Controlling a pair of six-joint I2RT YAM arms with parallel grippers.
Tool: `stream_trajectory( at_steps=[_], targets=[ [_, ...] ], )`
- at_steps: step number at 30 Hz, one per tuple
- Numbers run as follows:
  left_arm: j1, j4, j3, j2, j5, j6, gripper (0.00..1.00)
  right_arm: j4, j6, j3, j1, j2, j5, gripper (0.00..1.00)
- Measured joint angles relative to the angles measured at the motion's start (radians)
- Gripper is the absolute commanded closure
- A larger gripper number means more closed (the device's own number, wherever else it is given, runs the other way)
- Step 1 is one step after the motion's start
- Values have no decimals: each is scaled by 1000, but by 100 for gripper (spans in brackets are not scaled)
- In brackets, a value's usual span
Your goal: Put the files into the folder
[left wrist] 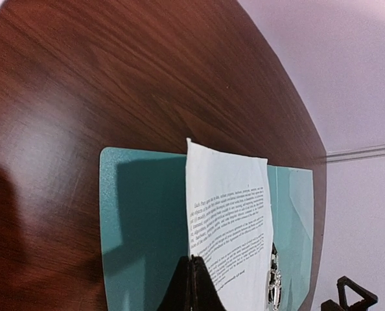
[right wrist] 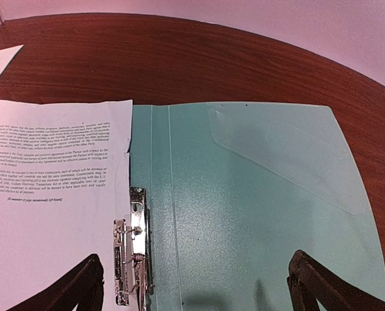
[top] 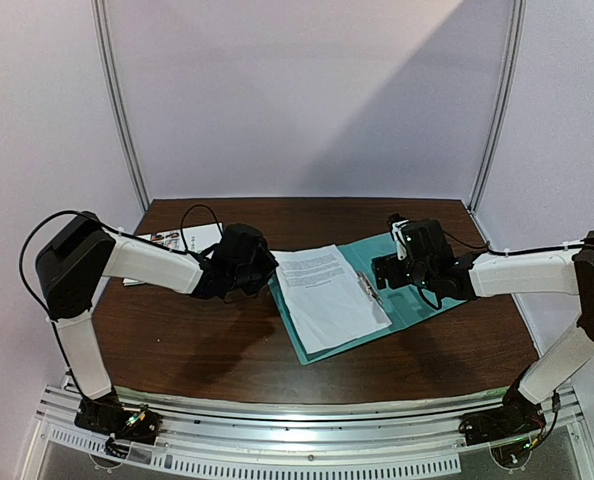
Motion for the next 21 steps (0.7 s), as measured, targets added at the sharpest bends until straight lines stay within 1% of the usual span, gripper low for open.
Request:
stream_trajectory(
  at_steps=[21],
  targets=[
    [0,-27,0,0,9,14,100,-1,14,0,0,0,-5,1]
  ],
)
